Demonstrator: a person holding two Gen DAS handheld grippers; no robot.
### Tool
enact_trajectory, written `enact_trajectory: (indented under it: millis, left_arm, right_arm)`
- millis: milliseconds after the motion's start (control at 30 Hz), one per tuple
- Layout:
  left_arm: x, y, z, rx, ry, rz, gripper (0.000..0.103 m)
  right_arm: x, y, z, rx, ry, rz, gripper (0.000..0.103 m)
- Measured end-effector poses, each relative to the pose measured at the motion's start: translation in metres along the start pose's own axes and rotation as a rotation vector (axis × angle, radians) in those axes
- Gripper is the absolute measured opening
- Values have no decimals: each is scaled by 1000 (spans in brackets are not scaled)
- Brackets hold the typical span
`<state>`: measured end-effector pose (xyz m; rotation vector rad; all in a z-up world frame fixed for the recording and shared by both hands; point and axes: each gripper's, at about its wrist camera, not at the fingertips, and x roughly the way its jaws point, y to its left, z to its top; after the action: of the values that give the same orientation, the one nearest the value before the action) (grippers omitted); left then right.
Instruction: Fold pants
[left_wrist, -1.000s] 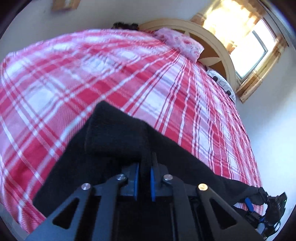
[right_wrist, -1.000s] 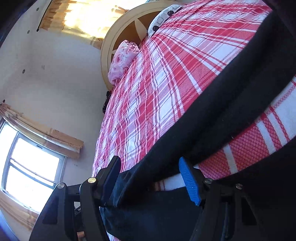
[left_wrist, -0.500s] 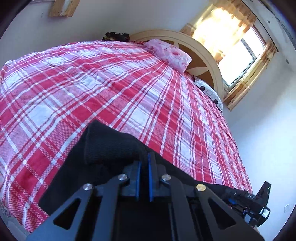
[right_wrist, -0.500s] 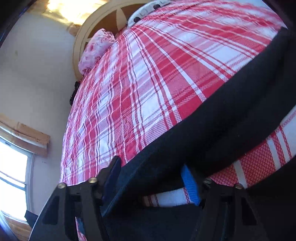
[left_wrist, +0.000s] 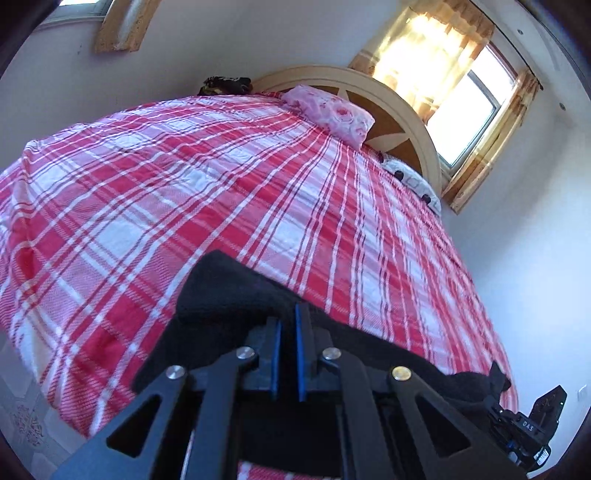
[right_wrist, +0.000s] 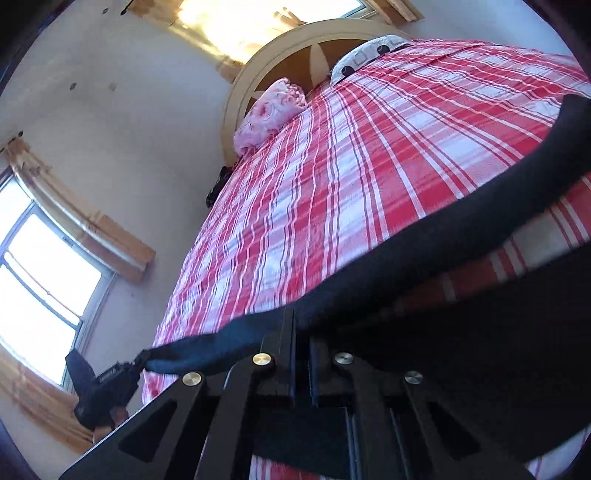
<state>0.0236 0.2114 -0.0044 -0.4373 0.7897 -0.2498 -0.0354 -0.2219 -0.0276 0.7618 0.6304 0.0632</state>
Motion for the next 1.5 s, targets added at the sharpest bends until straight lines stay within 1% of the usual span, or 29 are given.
enact_trajectory:
  millis: [33,133,233,300,333,367,400,467,500,533,567,600,633,667,733,767,800,867,900,933,967,1033,1100,1133,1167,1200,1267,1333,1500]
  left_arm:
    - [-2,2,-4,10,7,10,7]
    - [-3,8,-20,59,29,77,7]
    - [10,16,-40,104,63,188,7]
    - [20,23,-49,104,99,240,7]
    - [25,26,-53,103,119,260,11]
    - [29,30,-57,107,124,271,13]
    - [25,29,-58,117,105,267,15]
    - [19,31,-54,127,110,275,16]
    - [16,32,-52,122,108,283,20]
    - [9,36,-48,111,100,310,29]
    - [2,38,-45,110,78,346,35]
    - [-6,37,-42,118,46,379,43]
    - [-14,35,-39,132,7,417,42]
    - [-24,29,-33,166,-54,481,41]
    - [-33,19,-27,216,-131,522,42]
    - [-35,10,-25,251,-167,508,42]
    - [-32,4,-25,276,-172,484,42]
    - [-15,-7,-28,308,-120,420,42]
    - [-3,-10,-31,304,-88,387,42]
    - [8,-11,-35,293,-59,373,41]
    - [19,-12,-37,281,-31,378,41]
    - [33,-9,-43,270,7,384,39]
    - [46,-4,-49,272,50,424,39]
    - [48,-2,-53,275,55,431,39]
    - [47,-3,-55,293,38,435,39]
    - [47,-5,-56,306,38,442,39]
    - [48,-7,-58,329,36,452,39]
    - [50,-9,-60,342,32,459,39]
    - [54,-12,-63,370,27,476,39]
  right_arm:
    - [-6,0,-13,-16,12,-6,6]
    - [-14,0,-45,-78,42,-34,6]
    - [-7,-5,-79,-130,91,-74,6]
    - [2,-11,-93,-161,121,-107,6]
    - [7,-15,-96,-168,132,-118,6]
    - [7,-17,-99,-168,120,-111,6]
    - [7,-18,-99,-167,113,-107,7]
    - [8,-20,-95,-166,131,-101,13]
    - [7,-21,-94,-154,155,-86,16]
    - [5,-23,-93,-138,176,-66,28]
    - [3,-26,-92,-119,195,-43,40]
    - [-2,-29,-90,-93,216,-10,47]
    - [-7,-30,-89,-82,218,6,54]
    - [-16,-30,-85,-78,206,27,55]
    - [-30,-22,-78,-117,170,52,55]
    - [-36,-13,-70,-164,134,62,55]
    - [-40,-5,-65,-202,109,73,55]
    - [-36,17,-50,-298,79,106,55]
    - [-27,31,-42,-351,75,124,55]
    - [-16,41,-36,-388,82,148,55]
    - [-1,51,-32,-422,101,171,55]
    - [39,71,-27,-473,159,184,55]
    - [80,84,-26,-496,256,230,55]
    - [94,89,-28,-504,286,234,55]
    - [109,94,-33,-517,322,234,55]
    - [128,97,-40,-535,373,226,55]
    - [147,98,-53,-541,442,210,55]
    - [155,98,-67,-524,506,220,55]
    - [144,106,-83,-563,576,253,55]
